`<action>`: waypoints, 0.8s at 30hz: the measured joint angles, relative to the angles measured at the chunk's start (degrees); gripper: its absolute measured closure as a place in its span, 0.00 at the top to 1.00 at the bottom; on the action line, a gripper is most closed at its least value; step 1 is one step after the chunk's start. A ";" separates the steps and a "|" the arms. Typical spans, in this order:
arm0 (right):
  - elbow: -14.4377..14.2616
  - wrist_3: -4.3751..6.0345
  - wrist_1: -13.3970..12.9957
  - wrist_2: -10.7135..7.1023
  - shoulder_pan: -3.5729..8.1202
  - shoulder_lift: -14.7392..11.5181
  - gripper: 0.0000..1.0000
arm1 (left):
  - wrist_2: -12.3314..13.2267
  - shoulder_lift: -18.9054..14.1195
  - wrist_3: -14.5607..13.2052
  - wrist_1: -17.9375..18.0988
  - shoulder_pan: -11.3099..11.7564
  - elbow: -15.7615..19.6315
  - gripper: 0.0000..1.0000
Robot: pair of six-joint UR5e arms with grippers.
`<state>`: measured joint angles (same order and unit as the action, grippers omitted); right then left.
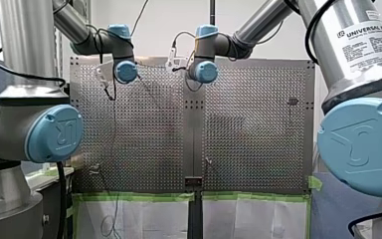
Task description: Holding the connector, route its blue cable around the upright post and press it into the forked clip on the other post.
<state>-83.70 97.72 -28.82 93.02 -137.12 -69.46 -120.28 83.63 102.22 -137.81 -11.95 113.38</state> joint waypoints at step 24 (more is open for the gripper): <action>9.67 0.82 4.10 -2.53 1.71 5.58 0.00 | 3.80 4.95 3.15 -4.70 3.77 -9.63 0.00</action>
<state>-74.03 98.53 -24.72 90.49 -135.41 -63.88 -116.48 88.58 105.37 -142.51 -8.19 103.75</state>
